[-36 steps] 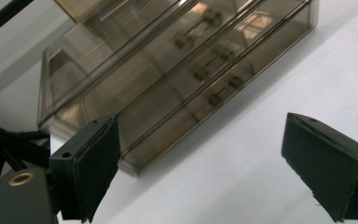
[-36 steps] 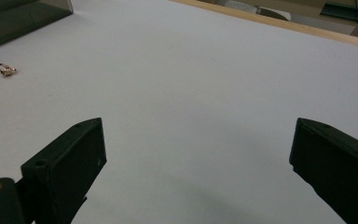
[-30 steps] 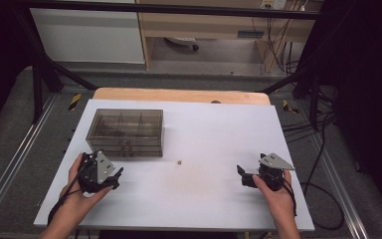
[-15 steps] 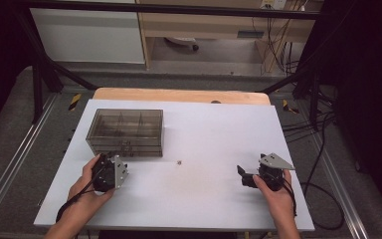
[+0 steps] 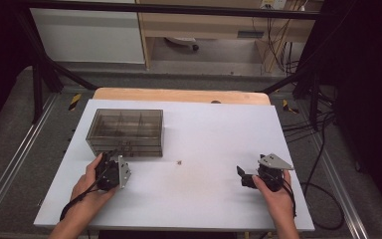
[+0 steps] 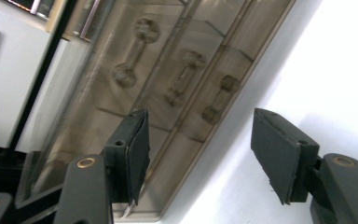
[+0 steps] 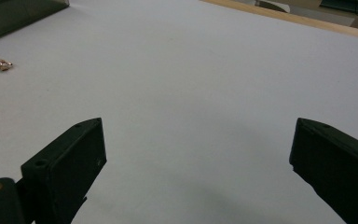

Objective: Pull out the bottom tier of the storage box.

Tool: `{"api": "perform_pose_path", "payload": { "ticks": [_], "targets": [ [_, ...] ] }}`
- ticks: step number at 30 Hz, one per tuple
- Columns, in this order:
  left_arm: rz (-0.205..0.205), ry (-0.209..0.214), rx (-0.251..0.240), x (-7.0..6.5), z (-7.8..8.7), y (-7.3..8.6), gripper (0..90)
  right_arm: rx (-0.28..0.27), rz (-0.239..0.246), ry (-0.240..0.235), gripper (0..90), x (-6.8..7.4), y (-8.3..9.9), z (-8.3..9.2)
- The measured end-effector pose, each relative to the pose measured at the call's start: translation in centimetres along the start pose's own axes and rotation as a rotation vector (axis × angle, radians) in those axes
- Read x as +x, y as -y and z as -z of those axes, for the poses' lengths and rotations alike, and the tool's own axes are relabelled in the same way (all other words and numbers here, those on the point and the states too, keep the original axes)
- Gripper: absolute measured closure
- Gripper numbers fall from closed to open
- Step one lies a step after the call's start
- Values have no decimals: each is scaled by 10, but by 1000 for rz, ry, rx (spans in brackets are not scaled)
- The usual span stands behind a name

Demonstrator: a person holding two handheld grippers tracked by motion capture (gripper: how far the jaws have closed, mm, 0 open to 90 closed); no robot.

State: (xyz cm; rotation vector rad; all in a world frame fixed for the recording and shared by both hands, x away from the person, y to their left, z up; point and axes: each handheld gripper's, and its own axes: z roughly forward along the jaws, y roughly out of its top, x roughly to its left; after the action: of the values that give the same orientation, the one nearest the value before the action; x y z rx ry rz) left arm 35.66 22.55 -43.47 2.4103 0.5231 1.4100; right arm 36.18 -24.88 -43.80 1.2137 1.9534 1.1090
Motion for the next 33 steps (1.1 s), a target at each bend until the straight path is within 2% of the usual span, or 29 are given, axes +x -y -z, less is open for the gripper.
{"api": "perform_pose_path", "payload": {
  "ticks": [2, 3, 4, 7, 11, 14, 18, 24, 25, 26, 27, 30, 33],
  "targets": [
    [11, -3, -18, -2, 3, 2, 379, 0, -2, 2, 42, 1, 0, 0],
    [1, 5, -23, -4, 4, 2, 397, 1, 1, 5, 41, 1, -1, 0],
    [-19, 7, -23, -7, 5, 3, 411, 6, 6, 6, 41, 2, -1, -1],
    [-106, -27, -31, -13, 4, 2, 413, 12, 13, 8, 42, 4, -1, -2],
    [-117, -50, -29, -9, 1, 4, 433, 10, 12, 9, 42, 3, -1, -1],
    [-141, -56, -18, -10, -3, 8, 441, 12, 11, 8, 42, 3, -1, -2],
    [-204, -78, -15, -9, -6, 11, 487, 12, 11, 11, 41, 2, 0, -1],
    [-271, -116, -23, -13, -8, 13, 517, 15, 0, 14, 42, 1, 0, -1],
    [-317, -123, -30, -16, -10, 11, 547, 16, 2, 12, 41, 1, 0, -2],
    [-335, -126, -33, -18, -11, 10, 555, 19, 1, 11, 42, 2, 0, -2],
    [-335, -126, -33, -18, -11, 10, 557, 19, 1, 11, 42, 2, 0, -2],
    [-373, -133, -29, -22, -17, 9, 565, 16, 2, 10, 42, 2, 0, -1],
    [-396, -120, -19, -26, -20, 8, 567, 16, 3, 9, 41, 1, 0, -1]
  ]
}}
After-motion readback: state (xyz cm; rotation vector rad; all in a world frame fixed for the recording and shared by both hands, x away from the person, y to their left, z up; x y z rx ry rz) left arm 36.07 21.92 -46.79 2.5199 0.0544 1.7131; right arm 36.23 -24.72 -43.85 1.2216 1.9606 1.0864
